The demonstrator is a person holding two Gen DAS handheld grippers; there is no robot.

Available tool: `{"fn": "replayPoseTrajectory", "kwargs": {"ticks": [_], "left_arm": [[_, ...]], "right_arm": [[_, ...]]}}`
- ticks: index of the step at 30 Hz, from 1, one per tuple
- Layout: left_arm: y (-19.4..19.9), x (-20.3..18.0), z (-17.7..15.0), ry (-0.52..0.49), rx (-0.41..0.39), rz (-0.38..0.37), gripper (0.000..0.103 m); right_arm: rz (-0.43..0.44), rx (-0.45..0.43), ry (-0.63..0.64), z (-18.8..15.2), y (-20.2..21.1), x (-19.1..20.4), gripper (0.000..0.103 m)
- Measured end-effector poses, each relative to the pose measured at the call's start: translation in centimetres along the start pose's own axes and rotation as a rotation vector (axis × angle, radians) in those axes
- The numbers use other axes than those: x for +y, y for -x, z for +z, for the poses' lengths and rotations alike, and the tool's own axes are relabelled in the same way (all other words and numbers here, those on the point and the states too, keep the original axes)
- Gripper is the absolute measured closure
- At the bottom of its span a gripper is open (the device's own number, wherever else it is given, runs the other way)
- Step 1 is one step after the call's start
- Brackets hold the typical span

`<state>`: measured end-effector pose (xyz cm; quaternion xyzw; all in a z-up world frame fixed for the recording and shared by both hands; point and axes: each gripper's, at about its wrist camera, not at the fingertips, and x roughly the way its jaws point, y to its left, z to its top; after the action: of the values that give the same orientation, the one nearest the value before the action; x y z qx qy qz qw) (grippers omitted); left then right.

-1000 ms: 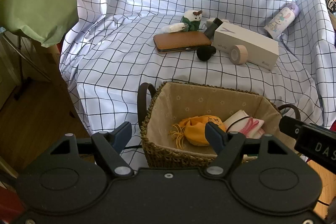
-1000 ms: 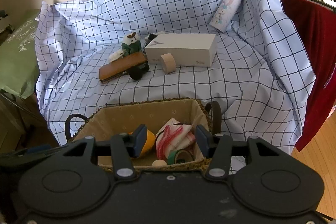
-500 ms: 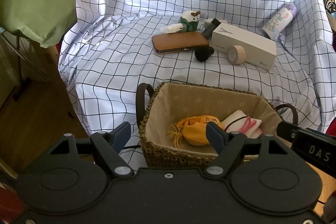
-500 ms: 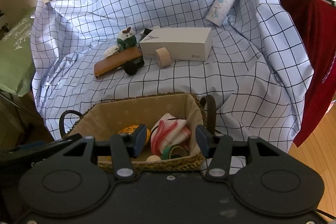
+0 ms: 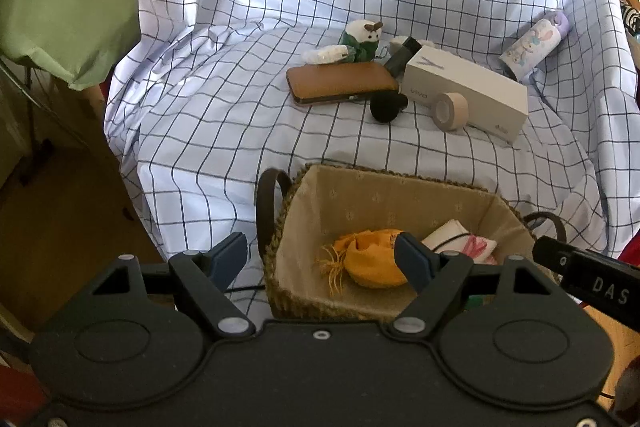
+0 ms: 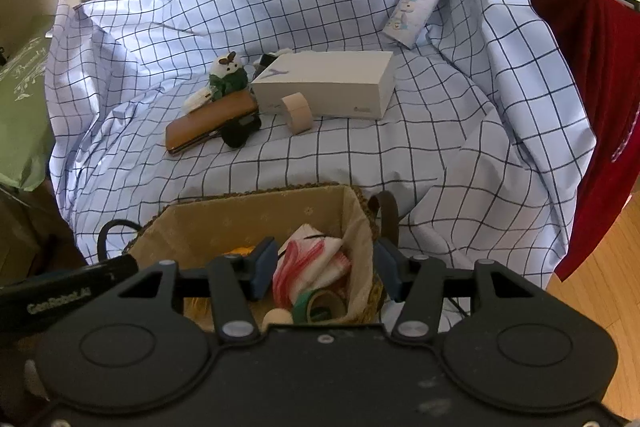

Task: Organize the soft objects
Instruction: 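Move both open tools toward the green-scarfed doll and white bunny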

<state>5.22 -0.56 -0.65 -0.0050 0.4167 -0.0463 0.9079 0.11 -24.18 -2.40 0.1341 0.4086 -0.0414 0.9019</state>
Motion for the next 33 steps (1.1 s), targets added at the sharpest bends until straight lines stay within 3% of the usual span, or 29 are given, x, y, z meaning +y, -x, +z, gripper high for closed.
{"fn": "replayPoseTrajectory", "kwargs": {"ticks": [13, 33], "left_arm": [[-3.9, 0.7, 5.8, -0.022, 0.006, 0.028, 0.026], [-16.2, -1.9, 19.0, -0.167, 0.001, 0.061, 0.026]], "right_arm": [[0.008, 0.043, 0.048, 6.0, -4.5, 1.3, 0.048], [0.019, 0.034, 0.161, 20.2, -15.3, 3.8, 0.048]]}}
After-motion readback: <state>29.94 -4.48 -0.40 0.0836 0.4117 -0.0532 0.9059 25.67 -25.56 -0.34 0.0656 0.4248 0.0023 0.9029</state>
